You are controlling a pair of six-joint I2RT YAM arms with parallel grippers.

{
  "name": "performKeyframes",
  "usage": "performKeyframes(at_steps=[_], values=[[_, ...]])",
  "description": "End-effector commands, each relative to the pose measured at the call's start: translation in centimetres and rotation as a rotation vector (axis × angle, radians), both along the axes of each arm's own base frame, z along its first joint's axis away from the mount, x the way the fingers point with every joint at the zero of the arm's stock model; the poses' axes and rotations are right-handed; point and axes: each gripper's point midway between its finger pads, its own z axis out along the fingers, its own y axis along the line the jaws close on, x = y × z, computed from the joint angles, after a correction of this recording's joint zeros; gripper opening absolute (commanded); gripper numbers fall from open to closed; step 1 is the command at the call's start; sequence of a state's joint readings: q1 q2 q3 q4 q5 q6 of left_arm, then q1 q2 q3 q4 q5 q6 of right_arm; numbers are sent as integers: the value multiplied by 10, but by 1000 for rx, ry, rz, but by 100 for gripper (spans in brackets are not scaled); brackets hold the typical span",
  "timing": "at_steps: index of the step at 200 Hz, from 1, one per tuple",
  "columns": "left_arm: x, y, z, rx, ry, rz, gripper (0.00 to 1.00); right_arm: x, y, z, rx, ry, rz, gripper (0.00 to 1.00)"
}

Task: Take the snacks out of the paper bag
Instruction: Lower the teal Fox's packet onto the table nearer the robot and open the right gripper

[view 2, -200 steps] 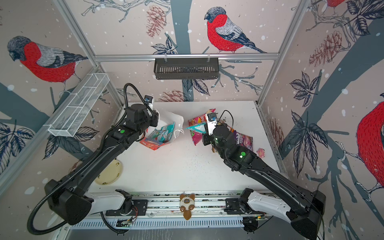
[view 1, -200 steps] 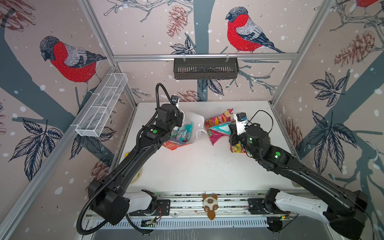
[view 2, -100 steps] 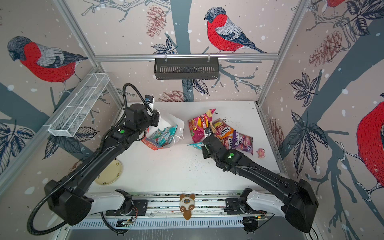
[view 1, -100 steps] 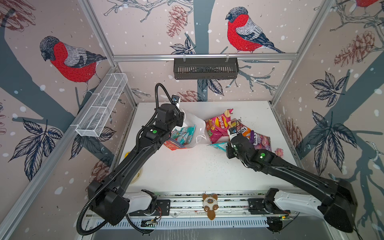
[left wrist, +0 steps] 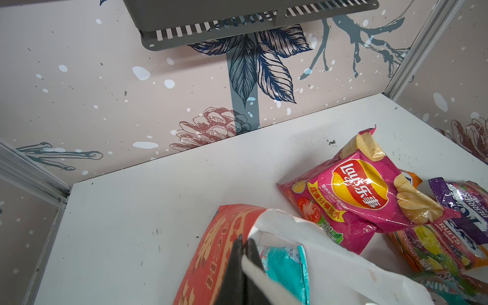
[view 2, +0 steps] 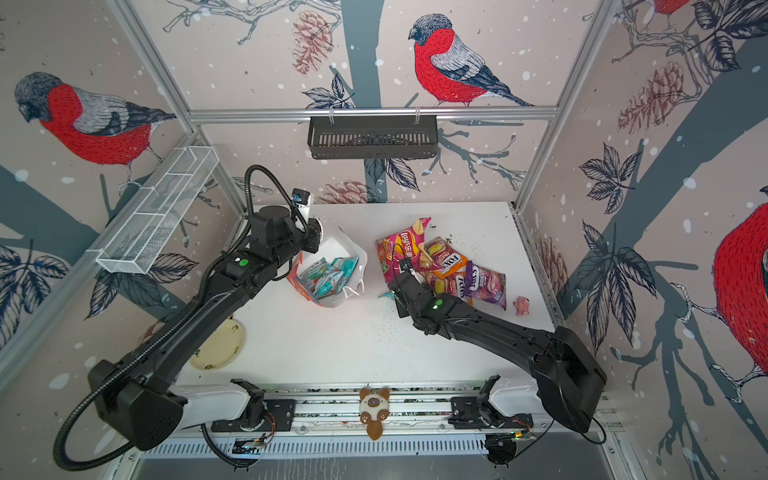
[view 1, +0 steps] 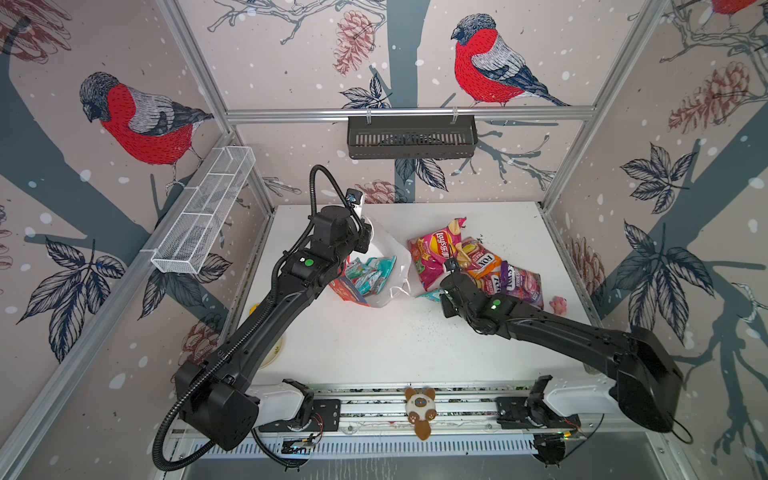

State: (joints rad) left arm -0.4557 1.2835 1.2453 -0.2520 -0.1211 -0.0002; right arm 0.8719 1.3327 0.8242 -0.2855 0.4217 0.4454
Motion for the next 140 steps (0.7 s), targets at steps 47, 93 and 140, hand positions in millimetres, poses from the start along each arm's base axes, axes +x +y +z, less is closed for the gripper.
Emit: performKeyframes(at_steps=[47, 93, 140], values=[[3, -5, 26, -29, -99, -25, 0, -52, 15, -31, 69, 218, 111, 0], [4, -9, 25, -30, -98, -44, 0, -72, 4, -34, 58, 290, 102, 2], [3, -10, 24, -29, -97, -54, 0, -93, 6, -55, 63, 418, 138, 6]])
